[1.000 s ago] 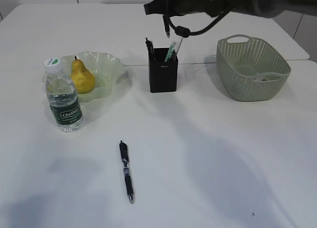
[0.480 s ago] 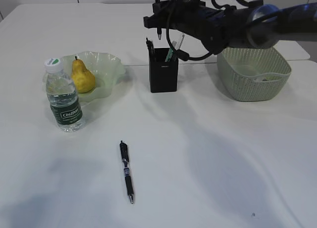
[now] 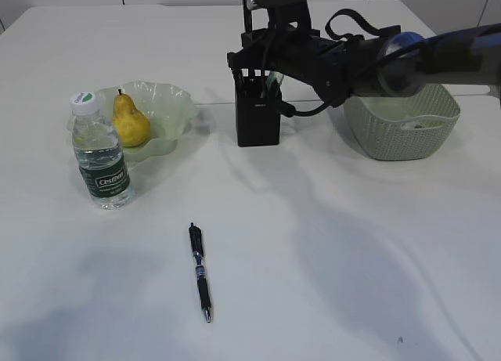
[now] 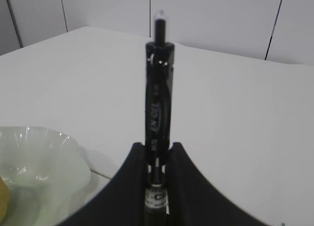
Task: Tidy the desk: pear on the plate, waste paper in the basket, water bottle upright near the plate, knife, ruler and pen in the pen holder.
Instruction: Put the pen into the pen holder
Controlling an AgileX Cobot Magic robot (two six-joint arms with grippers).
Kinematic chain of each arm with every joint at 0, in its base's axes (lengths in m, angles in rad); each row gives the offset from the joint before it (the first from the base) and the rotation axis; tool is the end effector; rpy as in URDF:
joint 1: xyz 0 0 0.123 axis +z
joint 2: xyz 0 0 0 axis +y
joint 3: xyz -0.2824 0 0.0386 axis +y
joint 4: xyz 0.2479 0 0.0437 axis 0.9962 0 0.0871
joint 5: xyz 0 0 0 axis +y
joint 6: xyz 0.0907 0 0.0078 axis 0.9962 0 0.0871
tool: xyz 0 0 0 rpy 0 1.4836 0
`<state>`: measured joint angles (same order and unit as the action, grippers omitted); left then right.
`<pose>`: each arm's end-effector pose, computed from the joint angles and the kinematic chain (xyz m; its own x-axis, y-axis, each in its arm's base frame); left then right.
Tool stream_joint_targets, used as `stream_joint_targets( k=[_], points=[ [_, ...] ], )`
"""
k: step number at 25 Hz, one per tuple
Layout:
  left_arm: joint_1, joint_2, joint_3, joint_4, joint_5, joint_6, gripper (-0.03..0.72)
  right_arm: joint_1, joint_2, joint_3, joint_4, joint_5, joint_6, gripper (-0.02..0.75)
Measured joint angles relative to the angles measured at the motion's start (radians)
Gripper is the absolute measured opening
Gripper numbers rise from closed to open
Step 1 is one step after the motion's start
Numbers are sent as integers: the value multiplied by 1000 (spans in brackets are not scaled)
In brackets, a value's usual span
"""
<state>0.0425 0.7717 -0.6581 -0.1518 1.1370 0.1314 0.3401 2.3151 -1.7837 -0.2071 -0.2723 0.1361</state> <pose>0.1122 -0.0077 0.2802 -0.9126 0.0278 -0.4078 0.0742 0.9924 -0.0986 0.5121 0.1865 0.2005 -0.1416 -0.1174 -0.9829 -0.3942 0.9175 -0.0528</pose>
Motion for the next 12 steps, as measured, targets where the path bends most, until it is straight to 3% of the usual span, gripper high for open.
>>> stream_joint_targets(
  k=[12],
  points=[
    [0,0,0,-2,-2,0,239,-3,28,0,0,12,-8,92]
  ],
)
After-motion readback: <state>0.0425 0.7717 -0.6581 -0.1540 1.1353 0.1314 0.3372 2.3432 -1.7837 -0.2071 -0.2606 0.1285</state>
